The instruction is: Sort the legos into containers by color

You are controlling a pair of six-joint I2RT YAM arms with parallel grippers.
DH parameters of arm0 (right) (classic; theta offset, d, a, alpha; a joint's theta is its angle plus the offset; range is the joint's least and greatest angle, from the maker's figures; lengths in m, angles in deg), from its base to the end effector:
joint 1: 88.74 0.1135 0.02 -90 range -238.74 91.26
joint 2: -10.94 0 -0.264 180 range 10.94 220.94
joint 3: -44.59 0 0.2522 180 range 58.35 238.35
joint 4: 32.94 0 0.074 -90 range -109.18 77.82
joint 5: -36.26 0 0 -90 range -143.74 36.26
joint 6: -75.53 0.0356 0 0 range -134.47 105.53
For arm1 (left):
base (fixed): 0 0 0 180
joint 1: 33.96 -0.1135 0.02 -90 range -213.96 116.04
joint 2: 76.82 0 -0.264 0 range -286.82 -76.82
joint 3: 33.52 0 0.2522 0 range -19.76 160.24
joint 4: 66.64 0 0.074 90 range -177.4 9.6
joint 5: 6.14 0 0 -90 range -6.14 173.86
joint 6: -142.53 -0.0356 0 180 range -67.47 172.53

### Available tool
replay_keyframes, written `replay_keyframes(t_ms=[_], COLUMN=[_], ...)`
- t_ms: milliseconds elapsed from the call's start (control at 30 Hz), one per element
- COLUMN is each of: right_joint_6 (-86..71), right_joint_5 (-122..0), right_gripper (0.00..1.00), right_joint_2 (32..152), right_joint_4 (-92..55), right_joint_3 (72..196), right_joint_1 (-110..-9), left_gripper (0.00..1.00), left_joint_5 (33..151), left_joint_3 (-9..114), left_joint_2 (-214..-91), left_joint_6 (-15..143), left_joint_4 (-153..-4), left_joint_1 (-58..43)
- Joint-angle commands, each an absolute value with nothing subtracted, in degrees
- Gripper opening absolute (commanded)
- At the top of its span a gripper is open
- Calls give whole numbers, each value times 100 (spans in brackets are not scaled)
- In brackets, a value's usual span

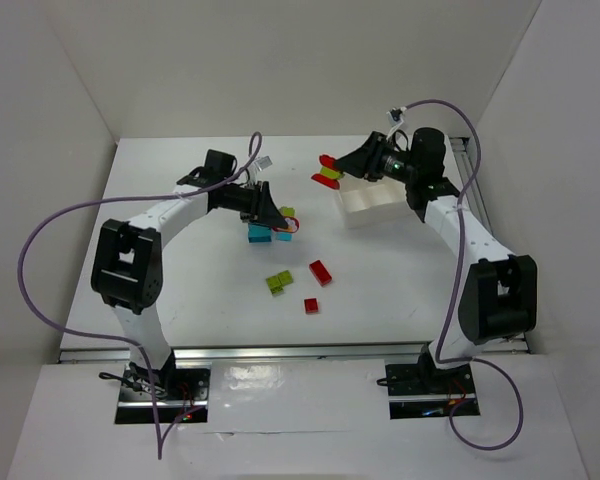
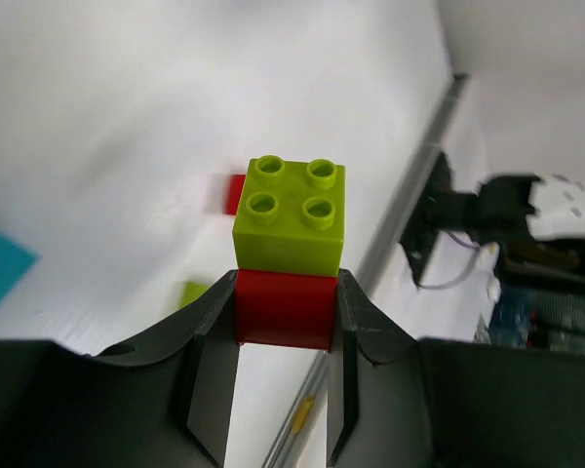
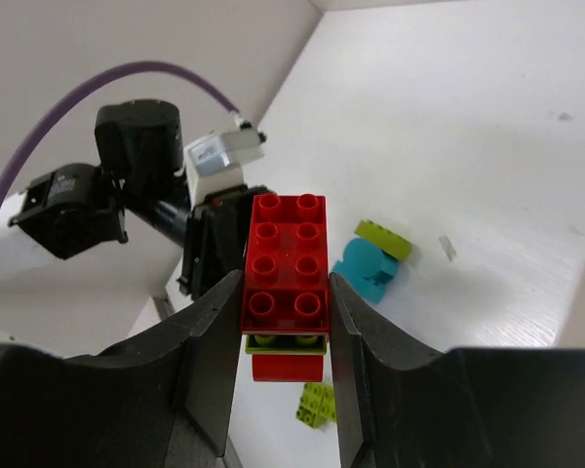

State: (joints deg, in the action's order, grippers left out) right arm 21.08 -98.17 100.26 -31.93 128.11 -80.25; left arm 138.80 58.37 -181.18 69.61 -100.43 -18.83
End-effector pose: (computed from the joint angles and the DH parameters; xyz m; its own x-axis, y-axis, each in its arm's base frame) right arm 0.3588 0.0788 0.3402 -0.5564 0.3367 -0.7596 -0.5769 0.5013 0.6448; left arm 0.3757 -0.1318 0.2466 -0.8712 0.0608 -0.4872 0.4607 0.4443 -0.7684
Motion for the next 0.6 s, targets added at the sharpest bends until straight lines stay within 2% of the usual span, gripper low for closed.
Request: replay_keyframes(t_ms=[0,133,200,233,300,333,400,433,467,567], right_joint_6=[1613,1409,1287,1286,1234,1234,1173,1172,1172,1233], right_joint_5=[-9470,-9286,-9225,-9224,-9224,-9224,-9224,-9224,-9285,-9452], right_gripper=[18,18,18,18,18,18,18,18,18,18], right_joint_2=[9708,9506,9453,9392,9391,9391,9391,9391,9391,9391], right_joint_4=[-2516,-2138,-2006,-1936,-1874,-1804,-1734,-1733,-1733,-1804], right_joint_3=[12577,12383,12383,12383,12330,12330,12330,12330,12330,12330], right_joint_1=[-8013,-8065,-8065,-8065,-8065,-8065,-8118,-8118,-8118,-8118], left_gripper=[0,0,6,25,44,67,82,85,92,94], left_joint_5=[12644,11711,11394,11392,11392,11540,11655,11717,11770,11901], left_joint_3=[6406,6786,6848,6918,7058,7172,7226,7304,7366,7427], left_joint_2=[-18378,-18756,-18940,-19002,-19125,-19247,-19301,-19301,-19214,-18960], left_joint_6=[7239,7423,7502,7503,7451,7398,7337,7232,7231,7020], left_joint_4=[-10272,-10580,-10580,-10641,-10728,-10808,-10931,-11036,-11089,-11230], left_joint_1=[-1710,-1577,-1577,-1525,-1524,-1524,-1524,-1524,-1524,-1524])
